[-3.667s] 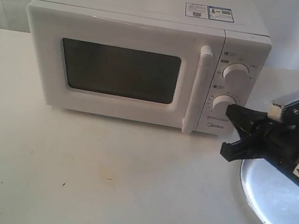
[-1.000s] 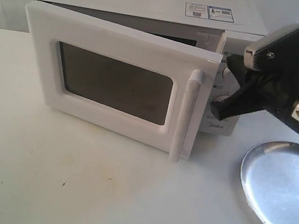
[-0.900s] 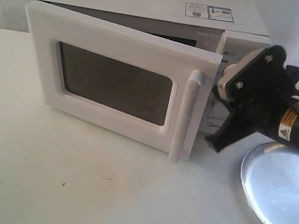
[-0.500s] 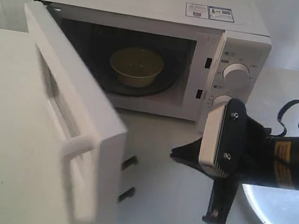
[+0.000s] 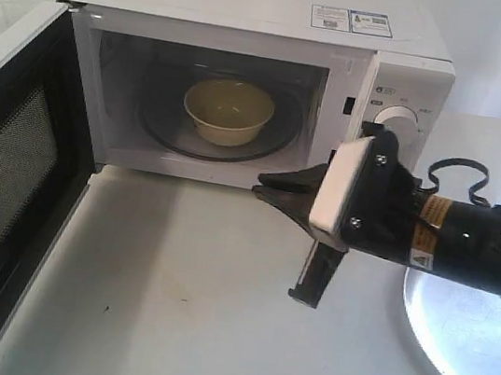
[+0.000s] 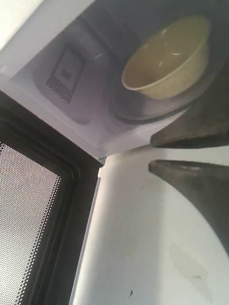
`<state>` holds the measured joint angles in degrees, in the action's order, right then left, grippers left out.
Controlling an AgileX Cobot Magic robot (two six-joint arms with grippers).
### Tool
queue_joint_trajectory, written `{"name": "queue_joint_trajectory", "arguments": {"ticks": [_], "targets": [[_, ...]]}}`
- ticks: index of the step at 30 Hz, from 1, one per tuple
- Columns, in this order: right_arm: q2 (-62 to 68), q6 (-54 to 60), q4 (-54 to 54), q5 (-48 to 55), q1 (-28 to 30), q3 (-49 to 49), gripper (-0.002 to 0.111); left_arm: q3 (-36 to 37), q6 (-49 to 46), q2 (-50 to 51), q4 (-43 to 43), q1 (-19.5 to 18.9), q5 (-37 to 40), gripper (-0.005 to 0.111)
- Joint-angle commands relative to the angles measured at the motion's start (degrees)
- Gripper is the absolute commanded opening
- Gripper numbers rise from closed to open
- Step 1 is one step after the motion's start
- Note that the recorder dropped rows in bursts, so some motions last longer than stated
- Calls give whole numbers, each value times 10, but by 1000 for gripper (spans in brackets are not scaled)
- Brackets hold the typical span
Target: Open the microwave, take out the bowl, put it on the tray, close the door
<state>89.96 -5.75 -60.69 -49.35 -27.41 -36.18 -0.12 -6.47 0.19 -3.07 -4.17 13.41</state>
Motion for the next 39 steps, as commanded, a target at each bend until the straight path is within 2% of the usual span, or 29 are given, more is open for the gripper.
{"name": "queue_joint_trajectory", "arguments": {"ticks": [1,3,4,7,9,11,14,18,19,21,22,23,25,27,28,33,39], "targets": [[80,109,106,71,-52,-93,20,1,2,-2,5,2,-1,0],[132,116,110,103,-70,-162,30,1,2,-2,5,2,-1,0],[160,116,110,103,-81,-193,39,1,2,-2,5,2,-1,0],[202,120,159,102,-94,-238,58,1,2,-2,5,2,-1,0],[229,120,217,102,-95,-263,68,1,2,-2,5,2,-1,0],[271,125,296,123,-95,-309,71,1,2,-2,5,2,-1,0],[317,133,352,176,-95,-360,66,1,2,-2,5,2,-1,0],[366,136,351,188,-99,-401,64,1,2,-2,5,2,-1,0],[369,139,350,189,-99,-404,60,1,2,-2,5,2,-1,0],[369,160,350,197,-103,-405,40,1,2,-2,5,2,-1,0],[368,163,350,204,-108,-405,24,1,2,-2,5,2,-1,0],[363,163,350,215,-113,-405,3,1,2,-2,5,2,-1,0],[340,142,351,257,-129,-402,0,1,2,-2,5,2,-1,0],[297,63,351,356,-161,-386,0,1,2,-2,5,2,-1,0],[262,58,338,413,-181,-366,0,1,2,-2,5,2,-1,0],[154,61,301,575,-243,-299,0,1,2,-2,5,2,-1,0],[42,22,293,794,-257,-242,0,1,2,-2,5,2,-1,0]]}}
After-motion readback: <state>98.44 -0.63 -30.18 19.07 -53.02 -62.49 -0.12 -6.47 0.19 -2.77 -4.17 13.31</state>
